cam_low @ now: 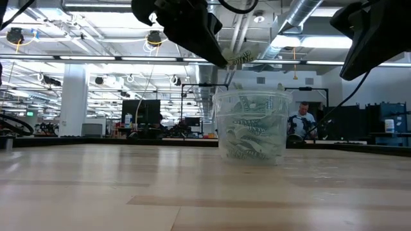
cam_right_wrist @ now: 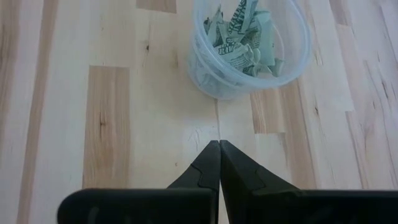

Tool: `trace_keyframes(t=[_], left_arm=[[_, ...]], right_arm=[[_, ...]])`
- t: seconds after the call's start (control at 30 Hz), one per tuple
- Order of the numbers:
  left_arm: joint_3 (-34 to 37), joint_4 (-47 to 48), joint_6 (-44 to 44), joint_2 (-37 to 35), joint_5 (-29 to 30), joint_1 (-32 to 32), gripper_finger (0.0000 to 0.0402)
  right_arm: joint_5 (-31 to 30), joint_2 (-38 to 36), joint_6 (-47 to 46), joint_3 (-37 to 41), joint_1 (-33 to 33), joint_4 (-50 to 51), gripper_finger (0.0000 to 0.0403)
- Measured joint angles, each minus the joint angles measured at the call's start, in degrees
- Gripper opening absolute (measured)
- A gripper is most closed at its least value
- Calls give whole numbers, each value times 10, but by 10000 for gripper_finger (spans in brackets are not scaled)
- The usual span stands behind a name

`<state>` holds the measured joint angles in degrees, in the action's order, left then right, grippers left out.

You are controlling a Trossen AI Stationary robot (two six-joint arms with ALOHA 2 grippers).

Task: Pick and place Stevia / Truvia into bins
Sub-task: Put the stevia packet into the transparent container

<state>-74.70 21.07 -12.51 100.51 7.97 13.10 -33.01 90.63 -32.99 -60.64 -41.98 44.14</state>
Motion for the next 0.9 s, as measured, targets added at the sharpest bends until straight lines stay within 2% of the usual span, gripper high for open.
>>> trace_keyframes(t=[0.13, 0.53, 0.77, 0.9], left_arm=[[0, 0, 0, 0, 0, 0, 11], [0, 0, 13, 0, 0, 0, 84], [0, 7, 17, -2, 3, 0, 98], [-13, 71, 34, -6, 8, -1, 99]], right_arm=[[0, 0, 0, 0, 0, 0, 0], [0, 0, 0, 0, 0, 0, 0], [0, 0, 3, 0, 0, 0, 0], [1, 0, 1, 0, 0, 0, 0]])
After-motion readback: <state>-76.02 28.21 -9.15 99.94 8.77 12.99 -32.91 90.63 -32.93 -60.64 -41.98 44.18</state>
